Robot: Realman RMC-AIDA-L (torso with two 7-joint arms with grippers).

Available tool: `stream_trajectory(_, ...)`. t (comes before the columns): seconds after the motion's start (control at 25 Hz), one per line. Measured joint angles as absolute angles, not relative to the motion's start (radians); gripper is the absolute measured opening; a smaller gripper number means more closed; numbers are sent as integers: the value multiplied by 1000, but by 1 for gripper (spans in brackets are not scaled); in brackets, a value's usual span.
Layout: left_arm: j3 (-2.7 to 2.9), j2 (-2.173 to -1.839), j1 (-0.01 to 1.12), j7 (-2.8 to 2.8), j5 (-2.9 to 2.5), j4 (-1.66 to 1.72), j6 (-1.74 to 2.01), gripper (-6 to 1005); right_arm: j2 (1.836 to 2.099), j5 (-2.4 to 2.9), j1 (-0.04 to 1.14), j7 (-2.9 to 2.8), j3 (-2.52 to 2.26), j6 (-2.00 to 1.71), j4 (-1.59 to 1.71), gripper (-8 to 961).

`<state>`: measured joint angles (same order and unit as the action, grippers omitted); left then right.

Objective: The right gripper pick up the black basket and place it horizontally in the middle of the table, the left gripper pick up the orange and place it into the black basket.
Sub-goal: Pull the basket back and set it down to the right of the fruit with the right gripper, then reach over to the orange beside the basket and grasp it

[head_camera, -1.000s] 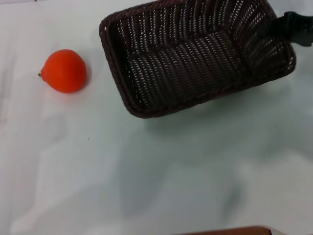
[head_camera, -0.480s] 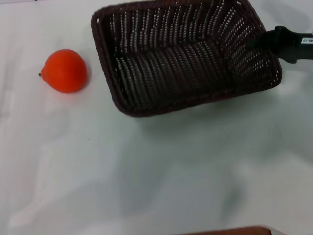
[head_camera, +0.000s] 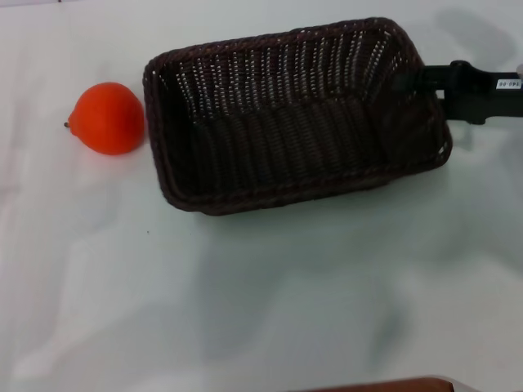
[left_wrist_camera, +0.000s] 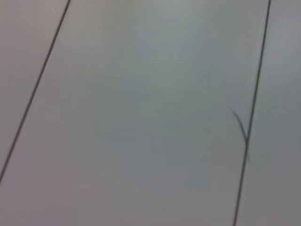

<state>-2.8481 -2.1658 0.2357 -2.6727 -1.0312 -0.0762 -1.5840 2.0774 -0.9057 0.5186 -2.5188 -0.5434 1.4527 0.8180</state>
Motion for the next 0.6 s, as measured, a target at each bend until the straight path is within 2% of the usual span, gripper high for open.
stream_trajectory(0.08, -2818, -2166, 233, -2668, -1032, -78, -1584, 844, 2079, -901, 519, -2529, -546, 1486, 817, 611)
stream_trajectory(0.32, -2707, -2160, 221, -2638, -1033, -92, -1576, 844, 2083, -900, 510, -2536, -554, 1504, 818, 697)
stream_trajectory(0.4, -2638, -2156, 207, -2577, -1033, -130, -1551, 844, 2078, -901, 497, -2529, -549, 1504, 830, 697)
stream_trajectory(0.48, -2534, -2149, 190, -2478, -1034, -197, -1496, 844, 2061, -911, 472, -2489, -514, 1487, 850, 696)
stream_trajectory(0.6, -2360, -2125, 181, -2329, -1046, -289, -1390, 843, 2045, -931, 461, -2443, -464, 1481, 854, 696)
